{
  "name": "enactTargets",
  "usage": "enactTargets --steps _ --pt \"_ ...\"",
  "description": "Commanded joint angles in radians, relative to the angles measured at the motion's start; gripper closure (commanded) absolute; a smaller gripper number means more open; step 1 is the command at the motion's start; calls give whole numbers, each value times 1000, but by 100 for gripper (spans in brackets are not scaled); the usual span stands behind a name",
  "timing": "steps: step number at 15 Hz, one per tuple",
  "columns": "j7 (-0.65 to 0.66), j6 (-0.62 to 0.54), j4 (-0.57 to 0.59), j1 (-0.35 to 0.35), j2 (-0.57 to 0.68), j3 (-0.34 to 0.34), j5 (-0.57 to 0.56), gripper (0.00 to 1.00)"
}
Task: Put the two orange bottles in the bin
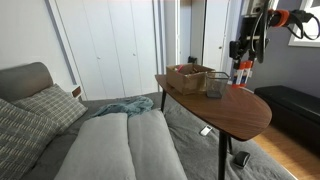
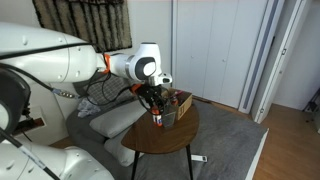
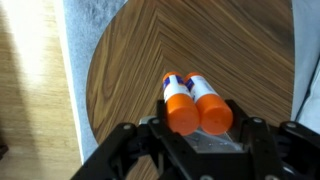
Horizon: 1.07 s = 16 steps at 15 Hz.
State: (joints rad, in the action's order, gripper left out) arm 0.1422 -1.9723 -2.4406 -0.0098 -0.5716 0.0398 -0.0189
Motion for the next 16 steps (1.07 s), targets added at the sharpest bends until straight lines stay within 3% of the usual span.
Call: enactTargets --steps 1,7,16 --pt "-34 89 159 1 5 18 -47 66" --pt "-64 44 314 33 133 24 -20 66" --pt "-90 -52 328 25 324 18 -76 66"
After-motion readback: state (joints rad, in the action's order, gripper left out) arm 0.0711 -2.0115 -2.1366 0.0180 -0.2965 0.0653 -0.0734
